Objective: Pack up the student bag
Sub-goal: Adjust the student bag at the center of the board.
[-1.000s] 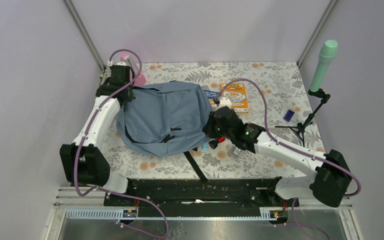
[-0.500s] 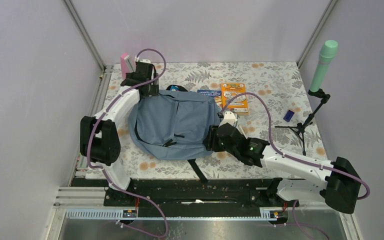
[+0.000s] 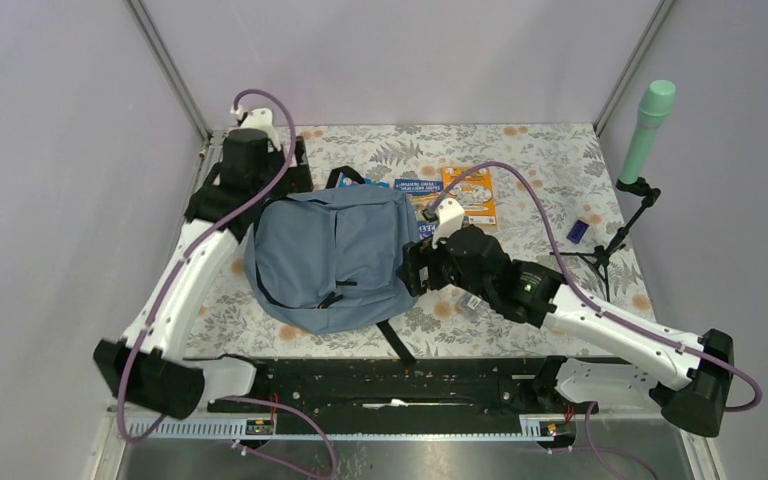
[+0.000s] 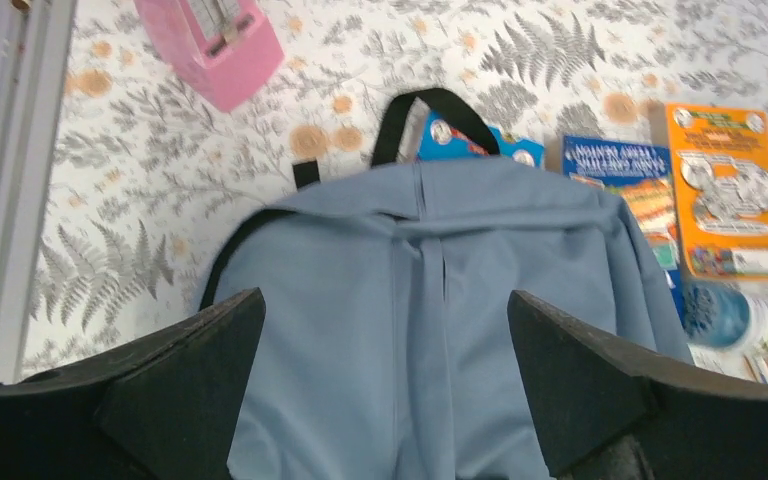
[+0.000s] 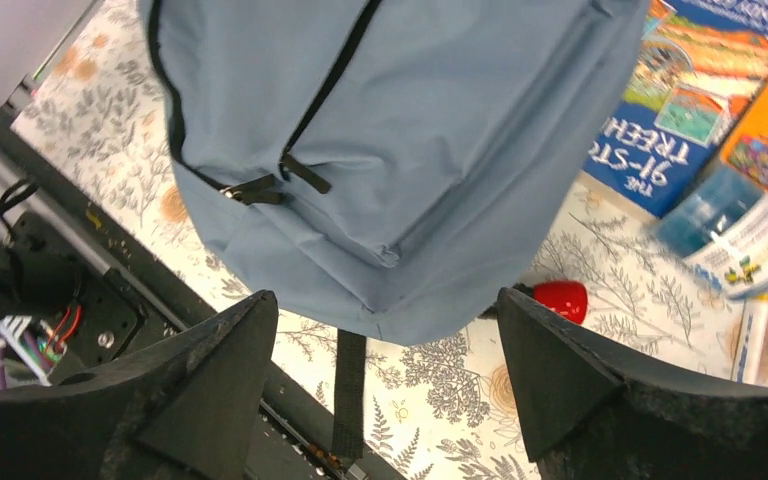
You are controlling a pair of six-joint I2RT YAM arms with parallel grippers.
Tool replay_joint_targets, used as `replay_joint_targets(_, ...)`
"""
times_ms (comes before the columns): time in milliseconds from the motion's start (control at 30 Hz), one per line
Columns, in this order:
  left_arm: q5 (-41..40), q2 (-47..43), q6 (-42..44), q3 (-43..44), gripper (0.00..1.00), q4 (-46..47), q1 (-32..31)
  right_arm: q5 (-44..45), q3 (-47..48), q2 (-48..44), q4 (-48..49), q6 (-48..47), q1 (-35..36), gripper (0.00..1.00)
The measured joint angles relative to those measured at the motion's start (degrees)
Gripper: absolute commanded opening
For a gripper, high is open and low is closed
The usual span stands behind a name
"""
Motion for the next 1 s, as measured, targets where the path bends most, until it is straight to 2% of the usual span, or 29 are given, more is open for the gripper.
replay_joint_targets(167, 5.25, -9.16, -1.64, -10.51, 0.99, -0.55, 0.04, -7.76, 6.12, 5.68, -0.87, -7.02, -0.15, 0.84)
replay_joint_targets(300, 7.13, -11.98, -2.86, -19.82, 0.99, -3.56, 0.02, -15.39, 10.69, 13.22, -0.37, -10.82, -0.52, 0.82)
replay_joint_targets(533, 8.20, -22.53, -4.15, -25.38, 0.99, -6.54, 0.04, -24.72, 17.62, 28.61, 1.51, -15.74, -0.90, 0.73)
replay_joint_targets(733, 5.75, -26.84, -5.70, -29.20, 0.99, -6.23, 0.11, -26.75, 21.97, 39.45, 2.29, -18.53, -0.90, 0.68)
replay_joint_targets(1000, 8.09, -31.71, -11.50, -39.01, 0.99, -3.28, 0.09, -26.23, 22.01, 44.37, 3.58, -20.55, -0.90, 0.63)
